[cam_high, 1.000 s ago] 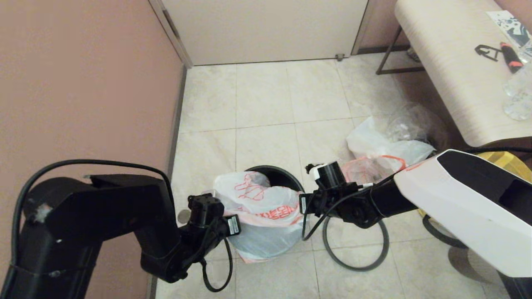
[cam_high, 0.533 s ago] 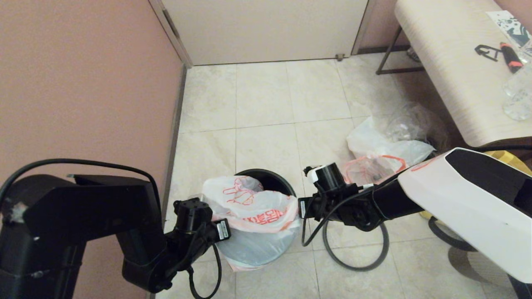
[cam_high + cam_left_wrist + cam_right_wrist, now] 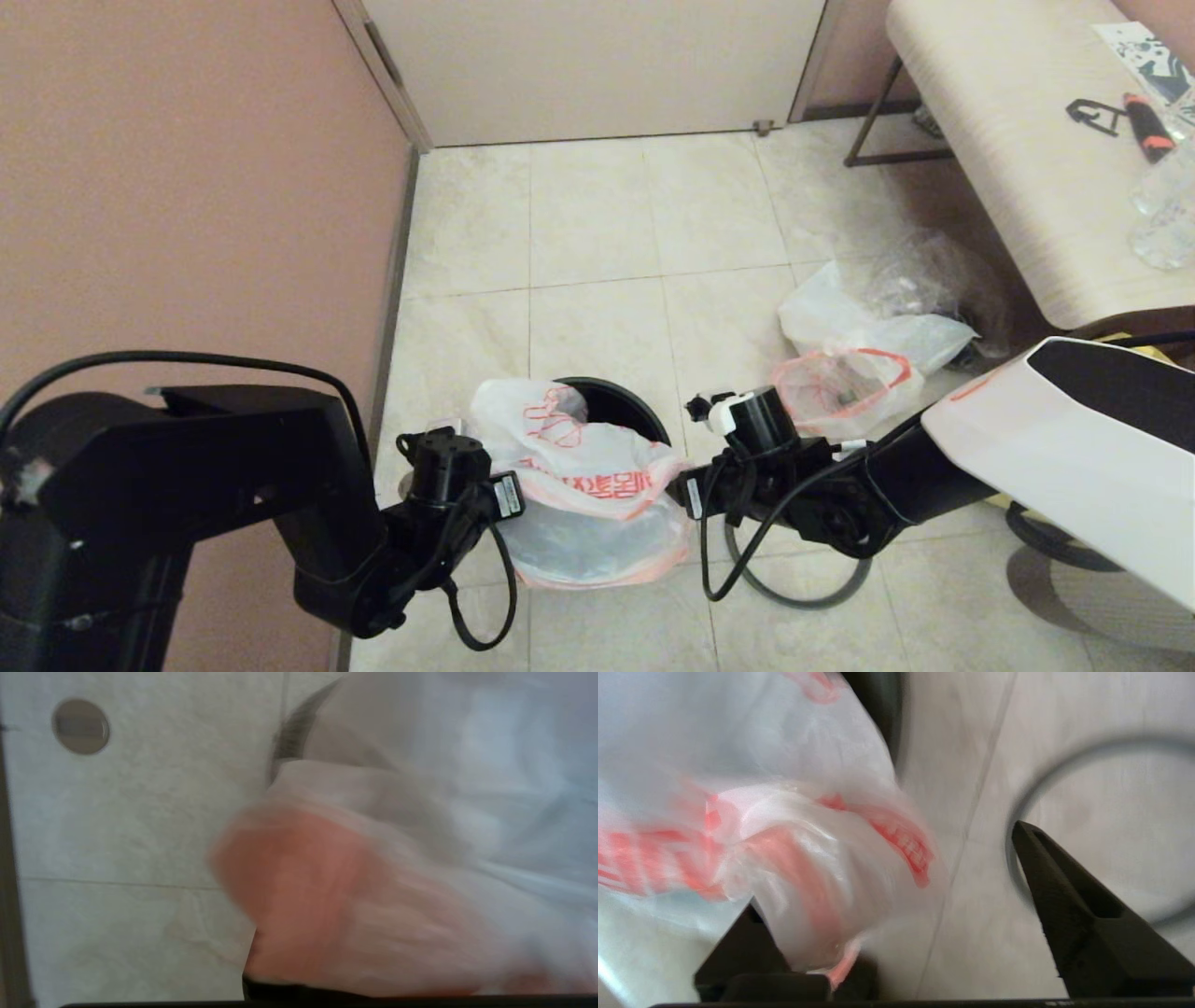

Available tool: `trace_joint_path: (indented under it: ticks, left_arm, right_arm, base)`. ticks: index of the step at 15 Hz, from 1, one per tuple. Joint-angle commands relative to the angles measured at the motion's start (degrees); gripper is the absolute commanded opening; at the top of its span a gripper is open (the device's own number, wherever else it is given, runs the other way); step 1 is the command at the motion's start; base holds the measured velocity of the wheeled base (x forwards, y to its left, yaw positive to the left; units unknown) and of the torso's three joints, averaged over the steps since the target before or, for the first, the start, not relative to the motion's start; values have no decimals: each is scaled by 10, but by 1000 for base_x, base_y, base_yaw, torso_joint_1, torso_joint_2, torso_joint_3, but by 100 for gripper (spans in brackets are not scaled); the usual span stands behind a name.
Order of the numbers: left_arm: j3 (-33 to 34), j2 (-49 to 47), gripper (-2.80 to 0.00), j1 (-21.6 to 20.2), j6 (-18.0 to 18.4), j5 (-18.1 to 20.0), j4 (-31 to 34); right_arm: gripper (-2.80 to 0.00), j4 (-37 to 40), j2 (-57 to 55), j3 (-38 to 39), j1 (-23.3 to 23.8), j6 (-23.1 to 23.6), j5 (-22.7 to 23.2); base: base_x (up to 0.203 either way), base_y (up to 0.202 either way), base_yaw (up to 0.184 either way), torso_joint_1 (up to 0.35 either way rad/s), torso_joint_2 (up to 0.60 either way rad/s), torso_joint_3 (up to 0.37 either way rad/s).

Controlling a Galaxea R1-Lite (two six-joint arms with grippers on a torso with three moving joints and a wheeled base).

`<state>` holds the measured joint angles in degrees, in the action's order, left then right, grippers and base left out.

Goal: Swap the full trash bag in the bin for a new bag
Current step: Put the new garbage bag on the trash can

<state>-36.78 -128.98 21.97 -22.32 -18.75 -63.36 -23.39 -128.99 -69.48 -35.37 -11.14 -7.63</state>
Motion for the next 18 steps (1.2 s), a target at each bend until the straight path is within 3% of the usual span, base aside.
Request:
trace_joint_path:
  ticks: [1, 5, 8, 13, 18]
  left_arm:
    - [9, 23, -280, 5, -2, -9, -3]
    - [-8, -17, -280, -3, 0, -11, -4]
    - [-16, -41, -280, -3, -3, -10, -6]
    - [-41, -71, -280, -6, -5, -5, -11]
    - [-64, -83, -280, -10, -4, -6, -8]
  right_arm:
    - [0, -13, -6, 6, -2, 9, -4]
    - [0, -27, 14, 40, -8, 11, -5]
    - [0, -39, 54, 112, -17, 11, 2]
    - [0, -158, 68, 190, -17, 24, 114]
    - [0, -279, 45, 254, 31, 23, 226]
  base:
    - [0, 0, 0, 0, 0, 0]
    - [0, 0, 0, 0, 0, 0]
    - [0, 0, 0, 0, 0, 0]
    - [0, 0, 0, 0, 0, 0]
    - [0, 0, 0, 0, 0, 0]
